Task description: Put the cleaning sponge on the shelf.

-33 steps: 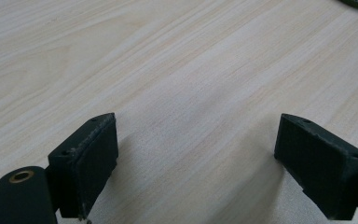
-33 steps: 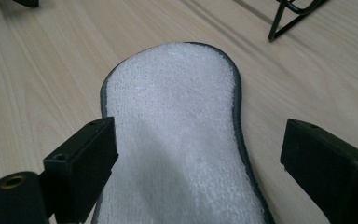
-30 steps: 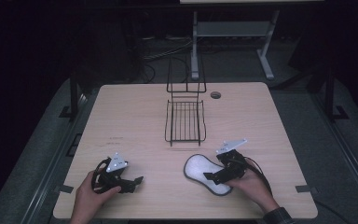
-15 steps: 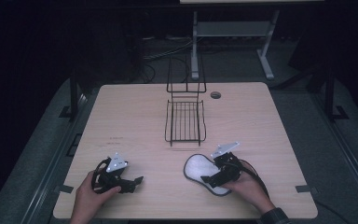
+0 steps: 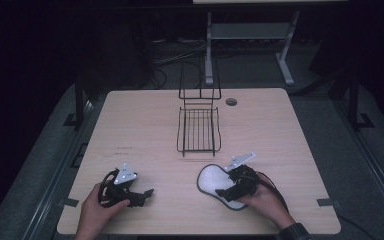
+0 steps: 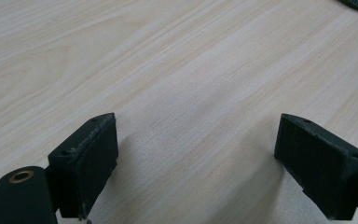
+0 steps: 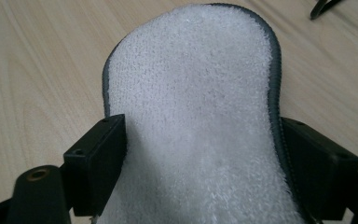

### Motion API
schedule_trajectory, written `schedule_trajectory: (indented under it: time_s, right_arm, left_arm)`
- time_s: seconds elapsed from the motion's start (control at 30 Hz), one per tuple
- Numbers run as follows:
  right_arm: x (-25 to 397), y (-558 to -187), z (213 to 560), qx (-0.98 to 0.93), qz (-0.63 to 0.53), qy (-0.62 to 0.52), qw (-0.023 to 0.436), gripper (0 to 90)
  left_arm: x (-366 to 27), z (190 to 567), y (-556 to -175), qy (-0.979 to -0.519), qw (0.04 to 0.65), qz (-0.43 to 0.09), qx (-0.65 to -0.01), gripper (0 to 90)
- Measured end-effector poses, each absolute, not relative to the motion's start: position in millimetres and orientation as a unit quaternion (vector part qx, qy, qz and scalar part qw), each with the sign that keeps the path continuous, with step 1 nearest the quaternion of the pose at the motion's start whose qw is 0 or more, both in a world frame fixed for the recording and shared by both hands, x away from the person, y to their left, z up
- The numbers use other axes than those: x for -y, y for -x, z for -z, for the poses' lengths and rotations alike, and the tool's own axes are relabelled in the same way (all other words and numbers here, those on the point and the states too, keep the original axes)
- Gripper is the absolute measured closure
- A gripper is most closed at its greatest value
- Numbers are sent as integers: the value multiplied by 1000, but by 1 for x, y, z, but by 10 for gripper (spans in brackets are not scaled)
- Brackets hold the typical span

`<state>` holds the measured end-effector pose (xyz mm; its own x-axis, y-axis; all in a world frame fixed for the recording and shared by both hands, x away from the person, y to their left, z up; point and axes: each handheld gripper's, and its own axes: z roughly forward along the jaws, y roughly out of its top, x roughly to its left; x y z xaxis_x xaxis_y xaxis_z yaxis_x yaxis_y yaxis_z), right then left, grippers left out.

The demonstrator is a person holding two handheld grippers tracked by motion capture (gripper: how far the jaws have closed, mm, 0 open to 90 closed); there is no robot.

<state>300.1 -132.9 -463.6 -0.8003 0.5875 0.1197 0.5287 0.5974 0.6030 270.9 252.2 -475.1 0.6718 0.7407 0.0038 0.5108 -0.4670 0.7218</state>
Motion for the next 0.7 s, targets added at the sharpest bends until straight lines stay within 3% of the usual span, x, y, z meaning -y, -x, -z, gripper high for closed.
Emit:
schedule_trajectory:
  time_s: [0.3, 0.7]
  right_arm:
    - [133, -298, 461, -894, -323, -304, 58, 227]
    - [140, -295, 447, -886, -341, -306, 73, 408]
  left_arm:
    - [-252, 475, -271, -841, 358, -161, -372, 125]
    - [-252, 475, -271, -841, 358, -160, -372, 125]
